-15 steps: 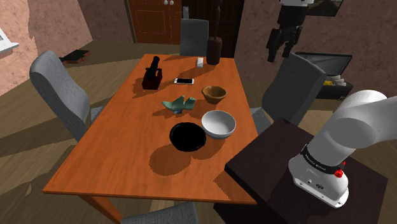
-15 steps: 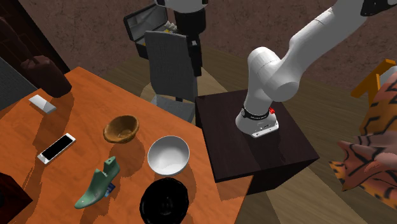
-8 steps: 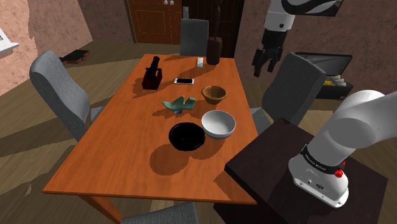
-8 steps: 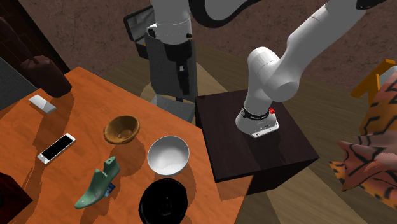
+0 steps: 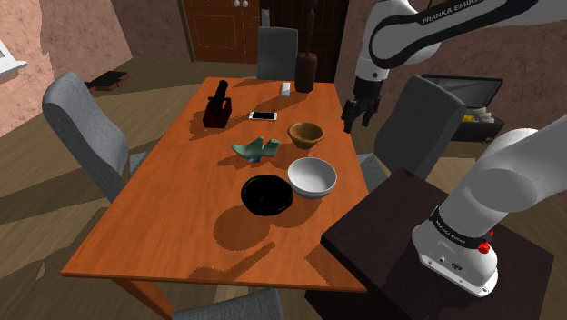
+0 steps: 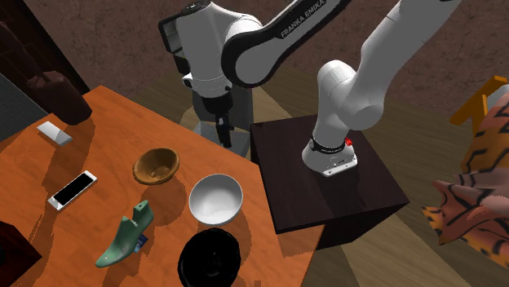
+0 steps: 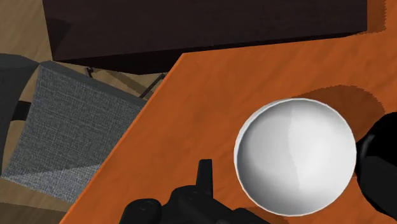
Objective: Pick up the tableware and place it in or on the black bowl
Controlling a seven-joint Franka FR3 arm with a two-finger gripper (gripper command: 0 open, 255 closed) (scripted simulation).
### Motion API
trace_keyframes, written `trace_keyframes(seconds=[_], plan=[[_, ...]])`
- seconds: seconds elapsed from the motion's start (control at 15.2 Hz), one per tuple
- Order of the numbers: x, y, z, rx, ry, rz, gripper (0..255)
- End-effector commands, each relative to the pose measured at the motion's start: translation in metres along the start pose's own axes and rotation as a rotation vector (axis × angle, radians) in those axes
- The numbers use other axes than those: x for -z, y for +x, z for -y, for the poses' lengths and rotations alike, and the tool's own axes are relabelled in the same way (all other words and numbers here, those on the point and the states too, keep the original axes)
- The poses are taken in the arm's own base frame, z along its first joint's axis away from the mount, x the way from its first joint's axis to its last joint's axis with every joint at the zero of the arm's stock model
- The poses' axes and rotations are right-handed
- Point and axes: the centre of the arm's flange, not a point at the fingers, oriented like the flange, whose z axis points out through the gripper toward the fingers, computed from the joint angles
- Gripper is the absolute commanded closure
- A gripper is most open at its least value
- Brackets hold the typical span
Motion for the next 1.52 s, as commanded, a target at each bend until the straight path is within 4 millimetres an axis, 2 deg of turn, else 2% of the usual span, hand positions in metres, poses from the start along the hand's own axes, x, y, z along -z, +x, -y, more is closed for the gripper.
trace_keyframes(seconds=[0.0, 0.79, 1.32, 1.45], plan=[[-0.022, 0.012, -0.003, 0.004, 0.006, -0.003, 0], [-0.162, 0.086, -0.016, 0.028, 0.045, -0.007, 0], [-0.203, 0.087, -0.014, 0.028, 0.046, -0.007, 0], [-0.203, 0.087, -0.014, 0.028, 0.046, -0.007, 0]])
